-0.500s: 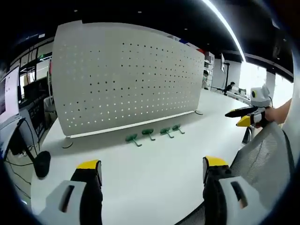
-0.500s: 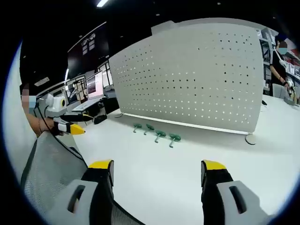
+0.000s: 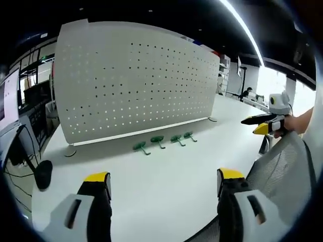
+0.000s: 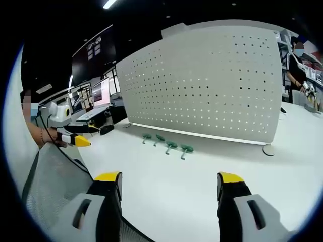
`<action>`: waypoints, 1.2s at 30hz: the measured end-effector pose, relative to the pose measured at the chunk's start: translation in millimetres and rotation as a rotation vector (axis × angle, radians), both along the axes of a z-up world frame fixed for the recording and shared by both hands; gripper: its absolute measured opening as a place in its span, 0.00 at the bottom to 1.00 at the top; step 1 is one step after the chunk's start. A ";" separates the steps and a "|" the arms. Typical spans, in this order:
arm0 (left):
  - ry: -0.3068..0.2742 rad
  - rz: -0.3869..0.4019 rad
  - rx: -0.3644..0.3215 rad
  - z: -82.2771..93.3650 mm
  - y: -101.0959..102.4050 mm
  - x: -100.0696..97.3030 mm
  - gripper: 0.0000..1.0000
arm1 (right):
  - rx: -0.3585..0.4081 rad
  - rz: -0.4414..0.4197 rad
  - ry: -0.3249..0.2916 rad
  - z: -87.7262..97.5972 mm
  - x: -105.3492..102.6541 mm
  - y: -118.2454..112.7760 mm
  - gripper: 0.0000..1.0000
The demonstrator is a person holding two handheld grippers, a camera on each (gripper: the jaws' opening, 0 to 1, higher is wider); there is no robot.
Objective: Insert the hook assembly into the mounting plate slot until the hook locks in place.
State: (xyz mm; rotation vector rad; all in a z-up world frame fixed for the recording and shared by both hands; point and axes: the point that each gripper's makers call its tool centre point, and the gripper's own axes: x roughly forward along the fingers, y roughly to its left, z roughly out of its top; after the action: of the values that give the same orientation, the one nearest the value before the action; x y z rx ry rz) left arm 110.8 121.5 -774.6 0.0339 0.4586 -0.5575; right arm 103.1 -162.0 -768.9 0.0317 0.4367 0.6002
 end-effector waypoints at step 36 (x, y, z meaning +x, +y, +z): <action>0.003 -0.004 0.001 -0.6 -0.7 -0.6 0.88 | -0.004 -0.007 0.011 -1.7 0.3 -1.6 0.76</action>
State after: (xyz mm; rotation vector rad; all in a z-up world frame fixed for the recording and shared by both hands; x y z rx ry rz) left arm 110.2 120.8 -775.2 0.0345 0.4619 -0.5617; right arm 103.3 -163.7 -770.6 0.0330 0.4478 0.5929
